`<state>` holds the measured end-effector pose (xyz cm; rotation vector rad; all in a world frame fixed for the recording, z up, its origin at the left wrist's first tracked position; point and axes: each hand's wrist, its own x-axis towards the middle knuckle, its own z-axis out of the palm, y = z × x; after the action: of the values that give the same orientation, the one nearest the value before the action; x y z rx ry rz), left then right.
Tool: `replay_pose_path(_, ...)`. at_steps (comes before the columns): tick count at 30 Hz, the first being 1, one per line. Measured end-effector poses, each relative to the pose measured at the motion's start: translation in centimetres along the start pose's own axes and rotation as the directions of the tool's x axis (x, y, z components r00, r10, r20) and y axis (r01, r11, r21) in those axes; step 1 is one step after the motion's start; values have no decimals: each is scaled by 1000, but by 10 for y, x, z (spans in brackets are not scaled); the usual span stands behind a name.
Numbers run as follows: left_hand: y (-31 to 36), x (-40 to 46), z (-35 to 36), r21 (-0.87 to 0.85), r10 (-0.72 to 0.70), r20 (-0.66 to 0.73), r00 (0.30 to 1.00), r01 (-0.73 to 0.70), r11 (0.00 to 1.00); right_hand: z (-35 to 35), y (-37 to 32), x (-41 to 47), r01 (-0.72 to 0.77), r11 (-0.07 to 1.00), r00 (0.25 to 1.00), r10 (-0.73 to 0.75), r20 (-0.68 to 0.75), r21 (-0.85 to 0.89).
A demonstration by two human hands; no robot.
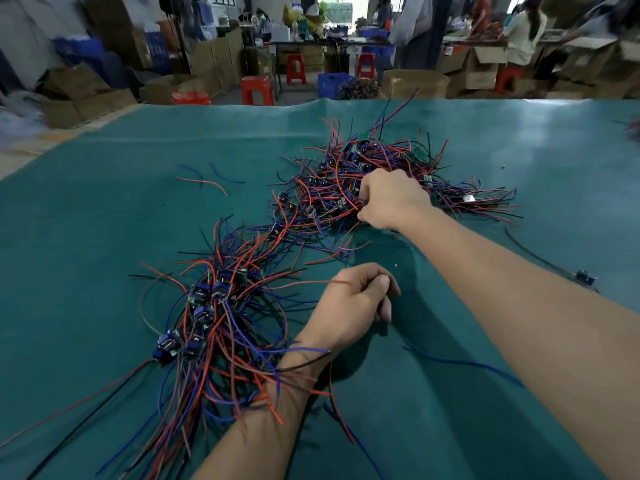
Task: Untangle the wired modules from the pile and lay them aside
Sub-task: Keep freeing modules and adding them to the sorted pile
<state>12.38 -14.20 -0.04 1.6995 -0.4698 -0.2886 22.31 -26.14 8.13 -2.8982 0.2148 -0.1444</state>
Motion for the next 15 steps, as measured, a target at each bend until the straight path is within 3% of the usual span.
replay_pose_path(10,-2,1,-1,-19,-15,2,1000,15,1000,11,44,-8,65,938,982,0,-188,340)
replay_pose_path(12,-2,1,-1,-14,-19,-2,1000,19,1000,8,57,-23,71,829,970,73,-234,555)
replay_pose_path(15,-1,1,0,-14,-23,-6,1000,22,1000,1,72,-53,112,532,958,166,-233,839)
